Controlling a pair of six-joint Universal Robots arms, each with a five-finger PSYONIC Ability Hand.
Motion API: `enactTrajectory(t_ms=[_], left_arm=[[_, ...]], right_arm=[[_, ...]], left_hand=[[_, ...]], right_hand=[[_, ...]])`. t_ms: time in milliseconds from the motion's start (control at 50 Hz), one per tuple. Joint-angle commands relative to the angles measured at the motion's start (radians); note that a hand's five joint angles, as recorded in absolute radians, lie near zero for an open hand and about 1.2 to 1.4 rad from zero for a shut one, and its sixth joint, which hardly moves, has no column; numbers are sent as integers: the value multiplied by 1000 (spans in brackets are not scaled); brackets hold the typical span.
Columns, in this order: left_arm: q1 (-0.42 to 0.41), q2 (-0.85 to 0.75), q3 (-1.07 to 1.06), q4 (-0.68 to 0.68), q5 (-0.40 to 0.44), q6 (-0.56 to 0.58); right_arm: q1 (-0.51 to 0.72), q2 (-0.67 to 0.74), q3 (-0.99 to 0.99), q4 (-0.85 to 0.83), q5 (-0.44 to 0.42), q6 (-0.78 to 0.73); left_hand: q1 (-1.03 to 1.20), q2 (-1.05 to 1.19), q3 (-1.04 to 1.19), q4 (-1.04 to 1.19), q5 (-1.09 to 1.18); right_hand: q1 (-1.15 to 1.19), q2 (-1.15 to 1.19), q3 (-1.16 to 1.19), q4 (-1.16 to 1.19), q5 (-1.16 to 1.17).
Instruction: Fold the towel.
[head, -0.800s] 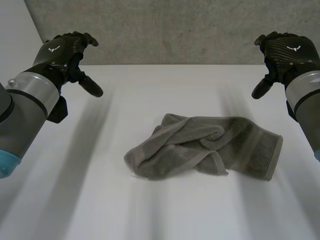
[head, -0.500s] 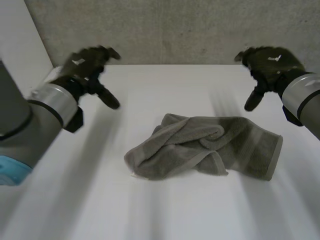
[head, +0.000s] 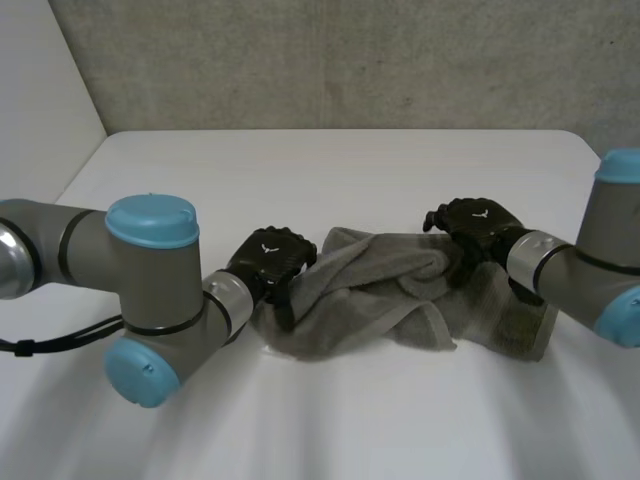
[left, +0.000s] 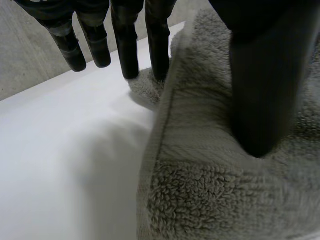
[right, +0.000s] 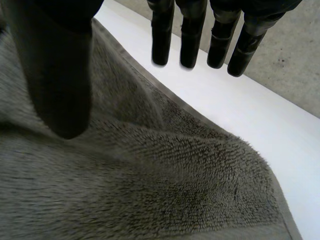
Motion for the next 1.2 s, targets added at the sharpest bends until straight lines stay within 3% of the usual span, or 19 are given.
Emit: enactTrajectory(t_ms=[20,40,60,100,220,400,520,560,580,600,620,640,700,760,880,940,1100,1200], left_arm=[[1,-12,22,17,0,-10],[1,-4,20,18,0,-14],[1,-4,20,18,0,-14],[3,19,14,18,3,-25],[15,86,10,22,9,-34],[72,202,-13,47,34,-19],[145,298,-94,24,155,36],[170,318,-121,11,190,65],[194,338,-144,-7,221,97],[194,338,-144,-7,221,97],[211,350,-165,-28,244,128],[220,353,-183,-53,261,156],[222,352,-202,-102,273,197],[217,347,-208,-127,275,216],[210,341,-236,-203,276,257],[211,346,-245,-203,276,257],[228,382,-242,-203,268,257],[240,392,-245,-202,268,259]], right_arm=[[5,115,-45,-86,-8,2],[5,131,-51,-84,-18,4],[5,131,-51,-84,-18,4],[5,132,-48,-84,-62,5],[1,65,-31,-84,-145,22],[-19,-274,137,-216,-220,154],[-16,-394,295,-161,-329,110],[-18,-408,320,-114,-351,63],[-21,-417,337,-48,-361,-3],[-21,-417,337,-48,-361,-4],[-31,-420,338,24,-361,-86],[-53,-425,332,93,-357,-170],[-103,-426,294,196,-354,-271],[-107,-417,265,222,-351,-257],[-113,-331,131,161,-322,66],[-105,-290,98,146,-276,141],[-70,-196,61,179,-164,180],[-64,-129,56,184,-159,223]], left_hand=[[631,629,-49,-55,639],[817,815,-49,-55,825],[819,817,-49,-55,827],[895,893,-49,-55,903],[895,893,-49,-55,903],[895,893,-49,-55,903],[895,893,-49,-55,903],[895,893,-49,-55,903],[895,893,-49,-55,903],[895,893,-49,-55,903],[895,893,-49,-55,903],[895,893,-49,-55,903],[895,893,-49,-55,903],[895,893,-49,-55,903],[597,594,-49,-55,605],[444,441,-49,-55,452],[311,309,-49,-55,319],[206,203,-49,-55,214]], right_hand=[[442,428,-52,-71,427],[598,584,-52,-71,583],[600,585,-52,-71,585],[932,917,-52,-71,917],[934,919,-52,-71,918],[934,919,-52,-71,918],[934,919,-52,-71,918],[841,826,-52,-71,825],[271,256,-52,-71,256],[265,251,-52,-71,250],[-145,-159,-52,-71,-160],[-288,-303,-52,-71,-303],[-288,-303,-52,-71,-303],[-288,-303,-52,-71,-303],[-288,-303,-52,-71,-303],[-288,-303,-52,-71,-303],[-211,-225,-52,-71,-226],[-155,-169,-52,-71,-170]])
